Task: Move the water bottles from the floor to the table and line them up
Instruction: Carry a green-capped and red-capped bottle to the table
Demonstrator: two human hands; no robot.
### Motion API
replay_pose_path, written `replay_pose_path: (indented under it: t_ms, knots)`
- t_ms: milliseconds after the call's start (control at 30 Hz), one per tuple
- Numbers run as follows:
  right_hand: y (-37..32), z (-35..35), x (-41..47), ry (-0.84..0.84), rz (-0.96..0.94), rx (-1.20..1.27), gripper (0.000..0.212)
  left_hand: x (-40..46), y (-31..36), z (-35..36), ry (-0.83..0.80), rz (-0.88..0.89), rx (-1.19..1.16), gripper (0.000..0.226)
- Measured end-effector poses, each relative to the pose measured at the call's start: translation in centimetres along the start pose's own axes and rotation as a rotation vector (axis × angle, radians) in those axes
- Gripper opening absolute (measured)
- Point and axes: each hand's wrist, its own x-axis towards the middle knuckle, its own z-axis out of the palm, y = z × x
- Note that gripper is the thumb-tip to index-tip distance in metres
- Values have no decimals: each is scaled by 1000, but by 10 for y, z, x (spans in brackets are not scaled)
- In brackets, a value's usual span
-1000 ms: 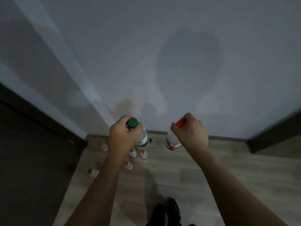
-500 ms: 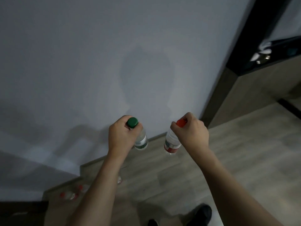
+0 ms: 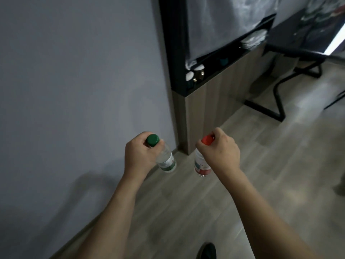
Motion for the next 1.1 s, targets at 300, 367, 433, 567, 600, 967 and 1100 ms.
replay_pose_path:
  t_ms: [300,367,433,567,600,967,1100]
  knots:
    - [86,-92,57,211,166,31,23,34,91,120,-231,161,-53,14]
    - [104,-105,68,232,192,44,22,40,107,144,-261,180,-63,14]
    - [121,-117,81,249,209,45,23,48,122,170,-290,191,-73,14]
    - [157,-138,120,269,255,44,22,69,148,227,-368,195,-91,13]
    - [167,-143,132,273,264,48,22,76,153,243,-379,191,-96,13]
    - [257,-218,292,292,253,-23,22,170,233,429,-385,232,-201,18]
    - [283,-254,337,364,286,-2,22,196,274,476,-403,263,-221,16]
